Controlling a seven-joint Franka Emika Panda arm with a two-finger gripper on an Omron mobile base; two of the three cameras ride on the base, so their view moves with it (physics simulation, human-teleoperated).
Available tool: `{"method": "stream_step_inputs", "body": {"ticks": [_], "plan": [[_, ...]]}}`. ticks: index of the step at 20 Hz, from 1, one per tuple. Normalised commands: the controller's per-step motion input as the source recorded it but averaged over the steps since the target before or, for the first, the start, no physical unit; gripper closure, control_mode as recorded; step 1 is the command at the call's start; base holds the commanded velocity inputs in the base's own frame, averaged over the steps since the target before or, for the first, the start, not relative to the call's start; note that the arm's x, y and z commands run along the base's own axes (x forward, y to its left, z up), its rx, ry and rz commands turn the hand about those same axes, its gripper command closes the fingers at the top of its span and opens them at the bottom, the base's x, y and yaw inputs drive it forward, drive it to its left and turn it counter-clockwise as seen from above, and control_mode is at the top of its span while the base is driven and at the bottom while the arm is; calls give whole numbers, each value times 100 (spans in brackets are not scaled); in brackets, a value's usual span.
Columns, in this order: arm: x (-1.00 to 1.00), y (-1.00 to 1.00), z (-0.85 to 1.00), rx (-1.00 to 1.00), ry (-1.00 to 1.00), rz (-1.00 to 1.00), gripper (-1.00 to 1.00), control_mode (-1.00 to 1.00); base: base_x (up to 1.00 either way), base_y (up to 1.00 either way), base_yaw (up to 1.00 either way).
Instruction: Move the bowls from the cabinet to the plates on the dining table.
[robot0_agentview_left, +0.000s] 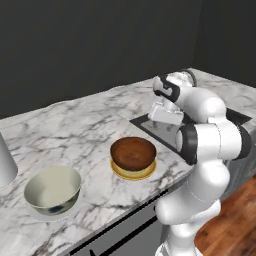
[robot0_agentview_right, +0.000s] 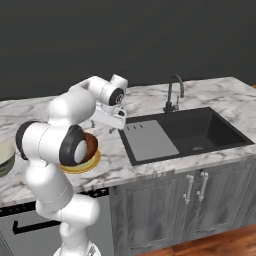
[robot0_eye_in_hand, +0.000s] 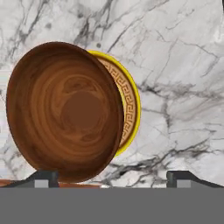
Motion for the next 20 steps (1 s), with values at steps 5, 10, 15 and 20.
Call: {"method": "stream_step_inputs", "body": {"ticks": [5,10,15,20], "plan": [[-48,-5,65,1,-4,0,-100,-100,0,0,0],[-82,-16,53,15,-1,0,-100,-100,0,0,0],[-98,-19,45,14,0,0,-100,-100,0,0,0],[-84,-10,61,5,-3,0,-100,-100,0,0,0]]}}
